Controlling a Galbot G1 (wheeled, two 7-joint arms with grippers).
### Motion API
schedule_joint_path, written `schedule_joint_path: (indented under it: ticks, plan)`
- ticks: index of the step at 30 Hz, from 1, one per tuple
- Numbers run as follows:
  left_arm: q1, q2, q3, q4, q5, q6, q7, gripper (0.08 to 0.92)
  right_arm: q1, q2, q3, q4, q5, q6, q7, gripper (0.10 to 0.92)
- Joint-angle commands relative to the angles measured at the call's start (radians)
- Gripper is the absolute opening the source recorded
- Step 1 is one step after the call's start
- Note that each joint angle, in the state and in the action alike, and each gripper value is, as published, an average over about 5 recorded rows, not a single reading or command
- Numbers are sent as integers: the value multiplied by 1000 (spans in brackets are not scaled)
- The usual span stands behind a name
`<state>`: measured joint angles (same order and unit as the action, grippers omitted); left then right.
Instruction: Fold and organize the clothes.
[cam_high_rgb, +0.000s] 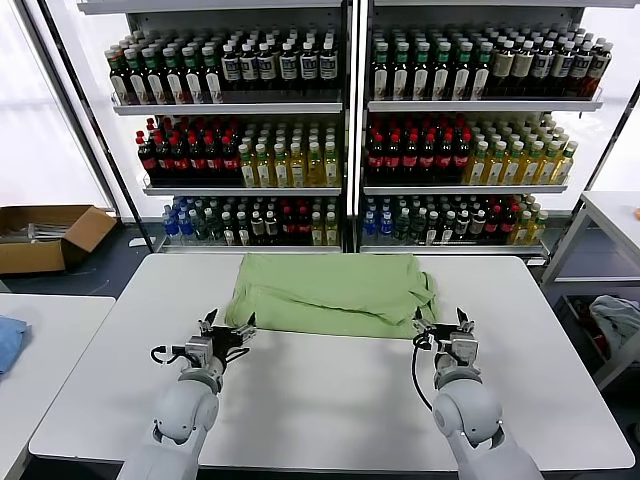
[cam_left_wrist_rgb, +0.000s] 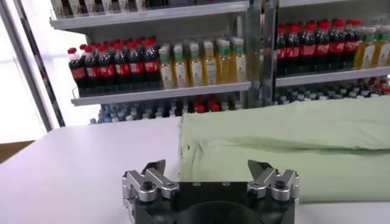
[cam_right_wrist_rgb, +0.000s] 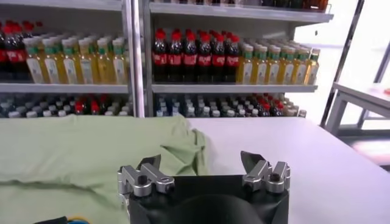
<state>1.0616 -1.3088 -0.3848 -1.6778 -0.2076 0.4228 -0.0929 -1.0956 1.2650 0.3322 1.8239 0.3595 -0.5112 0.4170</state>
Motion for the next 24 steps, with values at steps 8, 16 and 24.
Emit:
schedule_joint_path:
  ticks: [8, 16, 24]
  plan:
    - [-50, 9, 14, 86, 1, 15, 0, 823, -3, 4, 0, -50, 14, -19, -2, 823]
    - [-71, 11, 17, 117, -2, 16, 0, 823, 3, 25, -10, -81, 10, -20, -8, 823]
    - [-71, 9, 17, 140, -24, 41, 1, 749, -3, 33, -9, -118, 14, -9, -19, 773]
